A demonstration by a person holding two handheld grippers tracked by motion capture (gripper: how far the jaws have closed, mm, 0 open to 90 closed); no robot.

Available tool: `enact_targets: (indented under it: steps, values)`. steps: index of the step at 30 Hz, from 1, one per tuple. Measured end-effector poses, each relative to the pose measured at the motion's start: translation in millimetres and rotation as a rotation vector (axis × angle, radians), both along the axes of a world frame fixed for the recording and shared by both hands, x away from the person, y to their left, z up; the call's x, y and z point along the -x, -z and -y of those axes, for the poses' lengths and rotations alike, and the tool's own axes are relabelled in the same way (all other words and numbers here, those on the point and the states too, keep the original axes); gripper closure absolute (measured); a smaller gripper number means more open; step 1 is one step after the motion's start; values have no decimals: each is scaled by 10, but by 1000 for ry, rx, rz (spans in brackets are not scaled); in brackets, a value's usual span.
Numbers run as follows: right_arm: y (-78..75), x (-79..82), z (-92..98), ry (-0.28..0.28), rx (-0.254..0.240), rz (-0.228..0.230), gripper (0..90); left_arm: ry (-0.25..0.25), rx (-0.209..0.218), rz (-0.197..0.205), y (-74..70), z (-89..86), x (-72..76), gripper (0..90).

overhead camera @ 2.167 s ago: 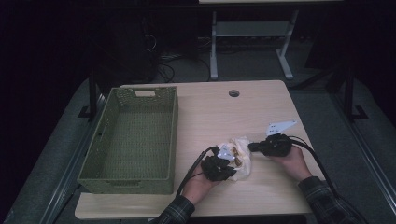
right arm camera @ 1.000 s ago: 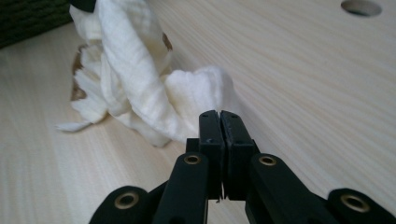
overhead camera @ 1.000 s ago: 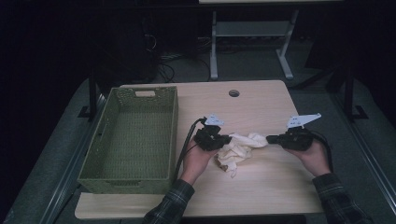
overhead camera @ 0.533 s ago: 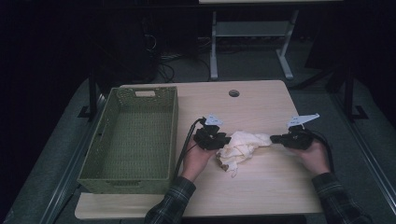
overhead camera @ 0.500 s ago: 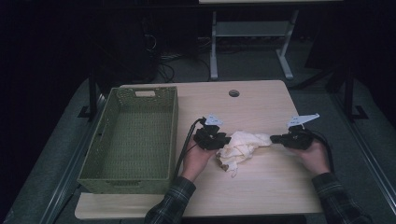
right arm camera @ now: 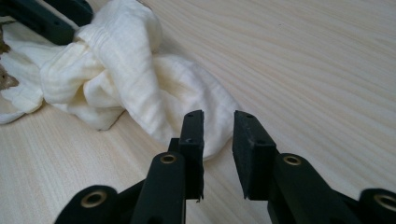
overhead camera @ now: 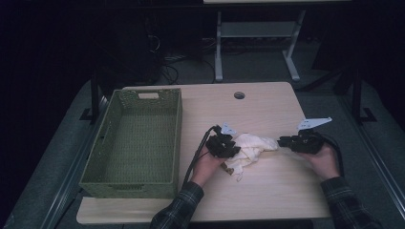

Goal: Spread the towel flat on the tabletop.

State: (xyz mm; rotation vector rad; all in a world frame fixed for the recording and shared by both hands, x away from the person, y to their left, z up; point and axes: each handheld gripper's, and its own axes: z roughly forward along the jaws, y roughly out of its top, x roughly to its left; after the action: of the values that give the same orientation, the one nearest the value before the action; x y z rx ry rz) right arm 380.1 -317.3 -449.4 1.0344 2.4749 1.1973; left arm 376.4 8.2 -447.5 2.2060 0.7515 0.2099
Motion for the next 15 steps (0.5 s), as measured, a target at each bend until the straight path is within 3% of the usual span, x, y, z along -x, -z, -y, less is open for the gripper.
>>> enact_targets:
  steps: [2,3,6,7,15]
  values:
    - [9,8,-3,-3,8,1,721,-3,-21,8,22,-5,-20,735]
    - [9,8,-3,-3,8,1,721,-6,-25,8,32,-8,-28,735]
    - [15,19,-12,-7,6,-12,721,-11,-23,2,40,-30,-45,869]
    - [15,19,-12,-7,6,-12,721,-11,-23,2,40,-30,-45,876]
    - [12,50,5,-19,8,-14,692,-41,73,22,-172,-158,-31,891]
